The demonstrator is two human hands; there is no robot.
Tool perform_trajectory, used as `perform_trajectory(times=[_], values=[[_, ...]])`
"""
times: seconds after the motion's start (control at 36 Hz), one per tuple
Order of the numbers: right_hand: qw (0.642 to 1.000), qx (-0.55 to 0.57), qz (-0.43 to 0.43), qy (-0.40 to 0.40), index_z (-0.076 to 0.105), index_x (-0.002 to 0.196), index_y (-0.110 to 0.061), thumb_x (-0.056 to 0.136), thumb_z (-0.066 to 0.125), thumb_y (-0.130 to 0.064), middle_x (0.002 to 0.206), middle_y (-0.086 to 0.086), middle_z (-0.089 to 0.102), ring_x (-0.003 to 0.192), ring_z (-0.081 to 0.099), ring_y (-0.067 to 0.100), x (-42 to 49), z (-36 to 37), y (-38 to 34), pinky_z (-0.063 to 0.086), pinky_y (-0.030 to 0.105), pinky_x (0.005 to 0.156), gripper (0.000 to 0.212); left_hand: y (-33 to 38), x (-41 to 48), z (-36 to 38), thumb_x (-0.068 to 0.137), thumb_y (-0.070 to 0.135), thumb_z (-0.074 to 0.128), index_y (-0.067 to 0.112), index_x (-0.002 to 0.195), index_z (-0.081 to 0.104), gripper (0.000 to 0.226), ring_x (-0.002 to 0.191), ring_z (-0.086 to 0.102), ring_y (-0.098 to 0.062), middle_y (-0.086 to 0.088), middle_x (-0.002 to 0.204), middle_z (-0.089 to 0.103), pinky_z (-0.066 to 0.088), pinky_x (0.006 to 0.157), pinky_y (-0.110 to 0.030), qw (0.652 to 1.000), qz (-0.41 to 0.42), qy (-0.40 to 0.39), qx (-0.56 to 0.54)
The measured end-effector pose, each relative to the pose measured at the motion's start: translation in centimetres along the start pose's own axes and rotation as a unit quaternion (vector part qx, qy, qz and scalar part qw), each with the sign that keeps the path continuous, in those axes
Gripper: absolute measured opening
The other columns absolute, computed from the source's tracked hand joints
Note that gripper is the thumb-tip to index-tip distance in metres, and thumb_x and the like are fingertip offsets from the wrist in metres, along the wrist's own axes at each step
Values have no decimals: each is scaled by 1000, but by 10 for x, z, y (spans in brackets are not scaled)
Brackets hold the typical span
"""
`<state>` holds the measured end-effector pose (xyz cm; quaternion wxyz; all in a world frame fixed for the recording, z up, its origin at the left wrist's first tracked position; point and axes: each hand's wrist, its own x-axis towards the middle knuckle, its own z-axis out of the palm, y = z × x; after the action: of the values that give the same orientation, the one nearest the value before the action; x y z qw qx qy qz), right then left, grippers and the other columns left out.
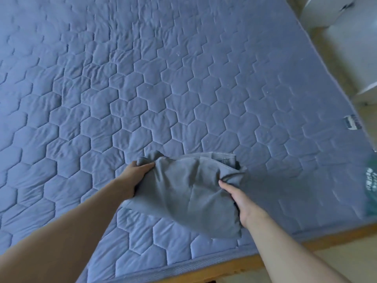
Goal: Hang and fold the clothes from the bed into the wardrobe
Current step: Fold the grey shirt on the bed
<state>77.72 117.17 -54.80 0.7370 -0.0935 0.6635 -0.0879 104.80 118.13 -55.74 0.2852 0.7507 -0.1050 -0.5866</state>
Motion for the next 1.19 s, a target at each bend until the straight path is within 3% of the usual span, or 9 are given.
perform_trajectory(times=[0.17, 0.25, 0.33, 0.53, 0.69, 0.94, 1.06, 1.11, 1.19], values=[[994, 89, -63, 13, 75, 61, -13, 80, 67, -38, 70, 7, 73, 56, 69, 19, -57, -44, -3, 48, 27, 57, 32, 50, -36, 51, 82, 25, 70, 12, 111, 58, 33, 93, 60, -29, -13, 108, 62, 49, 79, -37, 996, 48, -64, 49], [983, 144, -106, 33, 75, 76, -14, 80, 67, -35, 78, 7, 74, 62, 71, 19, -86, -72, 5, 49, 29, 62, 22, 71, -60, 84, 80, 29, 72, 16, 102, 58, 29, 87, 61, -26, -10, 104, 63, 50, 72, -34, 989, 62, -111, 70], [967, 196, -155, 56, 78, 68, -17, 79, 68, -32, 79, 5, 75, 63, 71, 18, -114, -103, 18, 48, 31, 64, 21, 84, -85, 120, 76, 33, 75, 18, 118, 53, 50, 94, 60, -27, -8, 107, 62, 49, 82, -40, 980, 59, -159, 106], [918, 311, -229, 91, 76, 66, -14, 70, 68, -31, 75, 6, 73, 62, 70, 19, -171, -175, 53, 48, 31, 64, 19, 103, -152, 225, 71, 32, 80, 13, 119, 58, 57, 97, 61, -27, -10, 106, 66, 48, 88, -40, 931, 103, -264, 232], [872, 371, -300, 107, 77, 62, -16, 84, 59, -32, 75, 4, 74, 63, 70, 18, -225, -260, 77, 47, 31, 64, 33, 104, -220, 333, 77, 17, 76, 13, 128, 52, 57, 109, 55, -29, -11, 122, 60, 43, 99, -41, 897, 179, -319, 249], [820, 398, -384, 147, 70, 92, -14, 85, 58, -37, 84, 6, 74, 74, 71, 23, -309, -416, 95, 49, 31, 66, 26, 88, -329, 487, 85, 17, 67, 8, 116, 60, 33, 88, 61, -24, -7, 95, 66, 47, 83, -36, 861, 253, -357, 260], [789, 421, -421, 151, 69, 98, -15, 86, 57, -37, 88, 6, 74, 76, 71, 24, -345, -475, 95, 52, 31, 64, 28, 73, -370, 544, 83, 27, 70, 11, 98, 53, 28, 77, 48, -21, -4, 98, 49, 36, 67, -29, 904, 226, -265, 249], [770, 440, -440, 139, 69, 98, -15, 87, 57, -38, 89, 6, 74, 74, 72, 23, -362, -498, 91, 54, 30, 56, 28, 62, -392, 564, 78, 33, 73, 15, 107, 46, 44, 99, 46, -28, -6, 109, 41, 33, 77, -39, 932, 143, -235, 237], [729, 471, -485, 104, 67, 106, -15, 88, 55, -39, 100, 8, 73, 83, 72, 24, -380, -529, 83, 56, 33, 55, 32, 45, -422, 599, 82, 31, 70, 22, 134, 33, 64, 134, 29, -36, -8, 141, 31, 36, 95, -51, 915, 36, -336, 220]])
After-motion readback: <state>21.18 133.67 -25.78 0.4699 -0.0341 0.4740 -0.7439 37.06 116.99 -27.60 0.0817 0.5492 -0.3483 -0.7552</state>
